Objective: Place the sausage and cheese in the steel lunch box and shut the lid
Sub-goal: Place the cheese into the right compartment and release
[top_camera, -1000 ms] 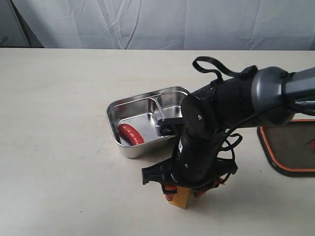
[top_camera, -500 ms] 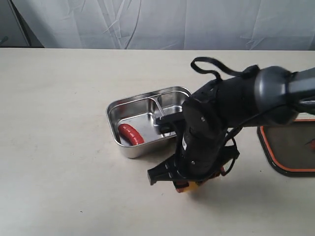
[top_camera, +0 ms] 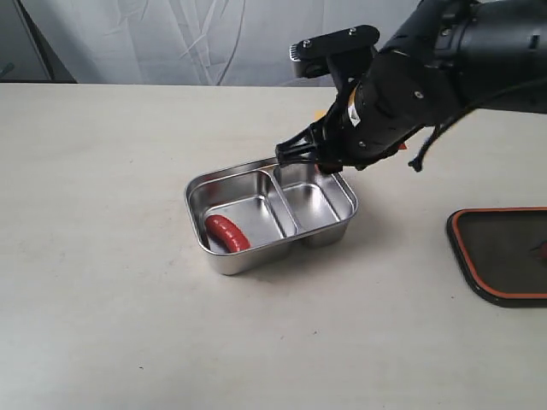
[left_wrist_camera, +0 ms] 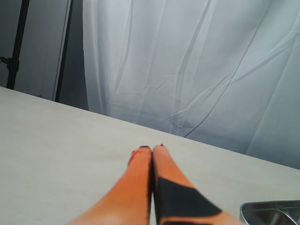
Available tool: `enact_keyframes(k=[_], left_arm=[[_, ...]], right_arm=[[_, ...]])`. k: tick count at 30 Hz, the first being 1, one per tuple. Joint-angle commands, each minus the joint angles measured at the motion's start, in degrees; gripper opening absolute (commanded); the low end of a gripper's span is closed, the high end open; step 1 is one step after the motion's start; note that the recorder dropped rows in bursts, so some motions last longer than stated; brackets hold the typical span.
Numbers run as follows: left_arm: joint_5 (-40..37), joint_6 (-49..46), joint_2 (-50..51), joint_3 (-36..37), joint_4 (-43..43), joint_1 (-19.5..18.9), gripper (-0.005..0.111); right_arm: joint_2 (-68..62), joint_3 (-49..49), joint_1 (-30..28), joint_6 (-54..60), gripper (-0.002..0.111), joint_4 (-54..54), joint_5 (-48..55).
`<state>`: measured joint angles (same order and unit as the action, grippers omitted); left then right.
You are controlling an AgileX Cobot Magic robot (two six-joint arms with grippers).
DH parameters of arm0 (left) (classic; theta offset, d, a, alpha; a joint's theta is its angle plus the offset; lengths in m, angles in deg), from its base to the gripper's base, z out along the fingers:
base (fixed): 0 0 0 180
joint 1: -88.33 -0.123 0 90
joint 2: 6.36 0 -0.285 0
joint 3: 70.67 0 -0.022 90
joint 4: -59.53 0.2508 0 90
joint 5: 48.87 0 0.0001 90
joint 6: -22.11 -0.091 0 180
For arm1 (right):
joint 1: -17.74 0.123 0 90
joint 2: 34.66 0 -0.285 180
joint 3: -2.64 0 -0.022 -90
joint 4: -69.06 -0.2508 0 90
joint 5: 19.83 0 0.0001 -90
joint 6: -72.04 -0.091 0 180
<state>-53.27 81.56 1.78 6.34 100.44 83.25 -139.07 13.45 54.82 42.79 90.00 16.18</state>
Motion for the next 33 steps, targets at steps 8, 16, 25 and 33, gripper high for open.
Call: enact_keyframes(k=[8,16,25,33], left_arm=[[0.1,-0.1,-0.4,0.2,0.4,0.7,0.0],[0.1,-0.1,-0.4,0.2,0.4,0.7,0.0],[0.1,-0.1,-0.4,0.2,0.4,0.7,0.0],[0.1,-0.1,-0.4,0.2,0.4,0.7,0.0]], right_arm=[[-12.8,-5.3,-1.8,12.7,-0.001,-9.5,0.0],[-12.9,-5.3,-1.8,12.5,0.045,-9.0,0.1],[-10.5,-5.3,-1.8,-8.7,0.0,13.4,1.3],[-19.2,-5.3,-7.9,-11.4,-0.001,12.9,0.7]])
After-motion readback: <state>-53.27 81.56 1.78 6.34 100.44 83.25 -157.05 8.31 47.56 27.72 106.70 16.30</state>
